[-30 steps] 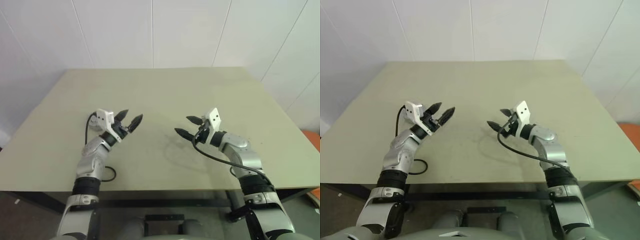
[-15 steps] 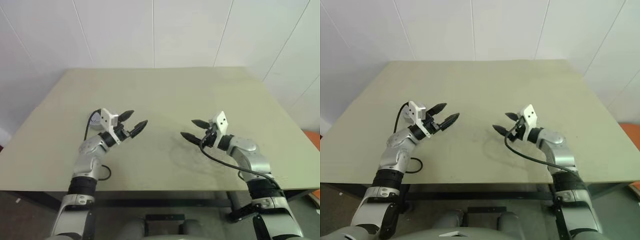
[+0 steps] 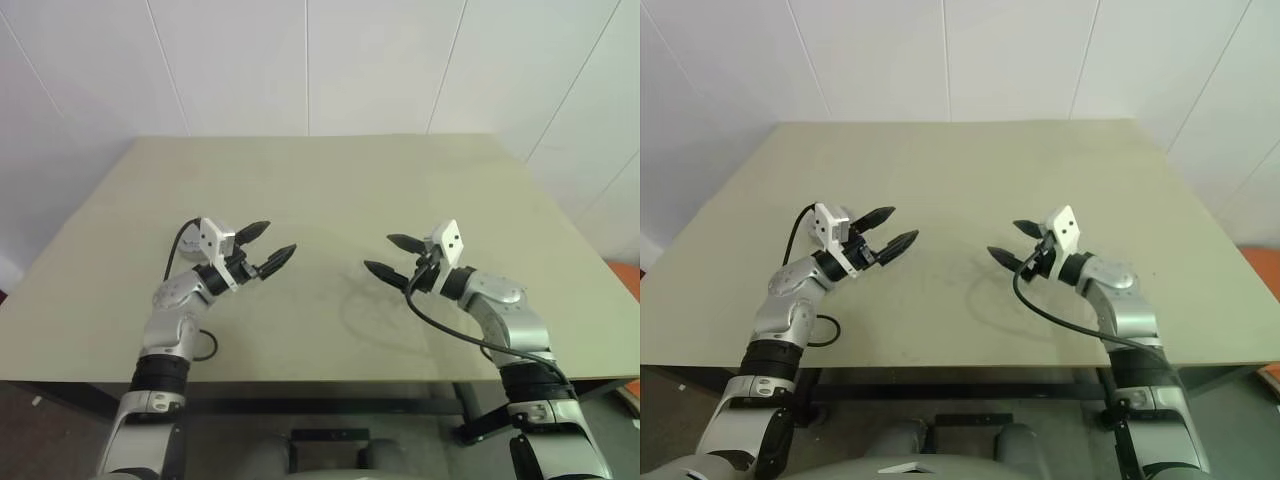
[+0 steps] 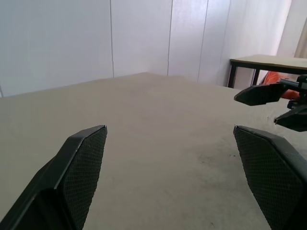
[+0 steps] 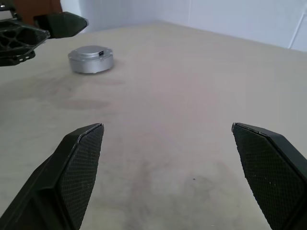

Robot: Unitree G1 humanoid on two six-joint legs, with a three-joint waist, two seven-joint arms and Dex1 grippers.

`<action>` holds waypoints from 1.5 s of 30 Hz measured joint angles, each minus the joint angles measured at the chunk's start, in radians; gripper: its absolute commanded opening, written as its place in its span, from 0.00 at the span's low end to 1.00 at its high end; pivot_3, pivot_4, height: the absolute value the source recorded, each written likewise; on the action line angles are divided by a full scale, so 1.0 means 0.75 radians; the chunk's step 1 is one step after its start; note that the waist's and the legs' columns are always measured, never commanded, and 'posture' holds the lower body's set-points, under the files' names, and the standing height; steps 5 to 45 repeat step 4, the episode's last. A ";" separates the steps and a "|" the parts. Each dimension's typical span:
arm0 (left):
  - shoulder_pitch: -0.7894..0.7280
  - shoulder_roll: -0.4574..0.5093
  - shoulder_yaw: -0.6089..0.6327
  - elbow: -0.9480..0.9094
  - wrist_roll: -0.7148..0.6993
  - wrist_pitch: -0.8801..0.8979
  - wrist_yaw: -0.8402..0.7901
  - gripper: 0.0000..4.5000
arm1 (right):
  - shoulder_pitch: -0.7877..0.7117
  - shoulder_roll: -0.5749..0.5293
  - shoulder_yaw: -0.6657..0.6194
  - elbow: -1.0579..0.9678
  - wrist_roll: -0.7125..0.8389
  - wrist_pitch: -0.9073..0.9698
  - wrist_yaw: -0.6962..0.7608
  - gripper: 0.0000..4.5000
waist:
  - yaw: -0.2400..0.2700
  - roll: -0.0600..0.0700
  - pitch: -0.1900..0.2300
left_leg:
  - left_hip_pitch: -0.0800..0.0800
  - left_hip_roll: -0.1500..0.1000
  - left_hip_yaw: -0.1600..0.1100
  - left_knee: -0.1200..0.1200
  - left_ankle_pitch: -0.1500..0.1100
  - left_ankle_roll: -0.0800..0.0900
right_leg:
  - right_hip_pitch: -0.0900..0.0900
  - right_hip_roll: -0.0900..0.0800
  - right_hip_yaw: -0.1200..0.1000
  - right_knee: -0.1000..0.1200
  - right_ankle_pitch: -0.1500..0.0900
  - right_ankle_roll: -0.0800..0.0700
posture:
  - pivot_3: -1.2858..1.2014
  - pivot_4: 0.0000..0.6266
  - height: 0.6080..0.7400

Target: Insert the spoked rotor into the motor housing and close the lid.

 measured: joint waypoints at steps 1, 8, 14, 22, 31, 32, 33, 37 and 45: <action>-0.001 -0.003 0.000 0.004 0.003 -0.012 0.004 1.00 | 0.000 0.000 -0.009 0.000 0.000 -0.001 -0.007 1.00 | 0.000 0.000 0.000 | 0.000 0.000 0.000 0.000 0.000 0.000 | 0.000 0.000 0.000 0.000 0.000 0.000 | 0.52 0.00 1.00; -0.005 -0.008 0.000 0.009 0.011 -0.024 0.009 1.00 | -0.002 0.000 -0.019 0.000 0.000 -0.002 -0.017 1.00 | 0.000 0.000 0.000 | 0.000 0.000 0.000 0.000 0.000 0.000 | 0.000 0.000 0.000 0.000 0.000 0.000 | 0.52 0.00 1.00; -0.005 -0.008 0.000 0.009 0.011 -0.024 0.009 1.00 | -0.002 0.000 -0.019 0.000 0.000 -0.002 -0.017 1.00 | 0.000 0.000 0.000 | 0.000 0.000 0.000 0.000 0.000 0.000 | 0.000 0.000 0.000 0.000 0.000 0.000 | 0.52 0.00 1.00; -0.005 -0.008 0.000 0.009 0.011 -0.024 0.009 1.00 | -0.002 0.000 -0.019 0.000 0.000 -0.002 -0.017 1.00 | 0.000 0.000 0.000 | 0.000 0.000 0.000 0.000 0.000 0.000 | 0.000 0.000 0.000 0.000 0.000 0.000 | 0.52 0.00 1.00; -0.005 -0.008 0.000 0.009 0.011 -0.024 0.009 1.00 | -0.002 0.000 -0.019 0.000 0.000 -0.002 -0.017 1.00 | 0.000 0.000 0.000 | 0.000 0.000 0.000 0.000 0.000 0.000 | 0.000 0.000 0.000 0.000 0.000 0.000 | 0.52 0.00 1.00; -0.005 -0.008 0.000 0.009 0.011 -0.024 0.009 1.00 | -0.002 0.000 -0.019 0.000 0.000 -0.002 -0.017 1.00 | 0.000 0.000 0.000 | 0.000 0.000 0.000 0.000 0.000 0.000 | 0.000 0.000 0.000 0.000 0.000 0.000 | 0.52 0.00 1.00; -0.005 -0.008 0.000 0.009 0.011 -0.024 0.009 1.00 | -0.002 0.000 -0.019 0.000 0.000 -0.002 -0.017 1.00 | 0.000 0.000 0.000 | 0.000 0.000 0.000 0.000 0.000 0.000 | 0.000 0.000 0.000 0.000 0.000 0.000 | 0.52 0.00 1.00; -0.005 -0.008 0.000 0.009 0.011 -0.024 0.009 1.00 | -0.002 0.000 -0.019 0.000 0.000 -0.002 -0.017 1.00 | 0.000 0.000 0.000 | 0.000 0.000 0.000 0.000 0.000 0.000 | 0.000 0.000 0.000 0.000 0.000 0.000 | 0.52 0.00 1.00; -0.005 -0.008 0.000 0.009 0.011 -0.024 0.009 1.00 | -0.002 0.000 -0.019 0.000 0.000 -0.002 -0.017 1.00 | 0.000 0.000 0.000 | 0.000 0.000 0.000 0.000 0.000 0.000 | 0.000 0.000 0.000 0.000 0.000 0.000 | 0.52 0.00 1.00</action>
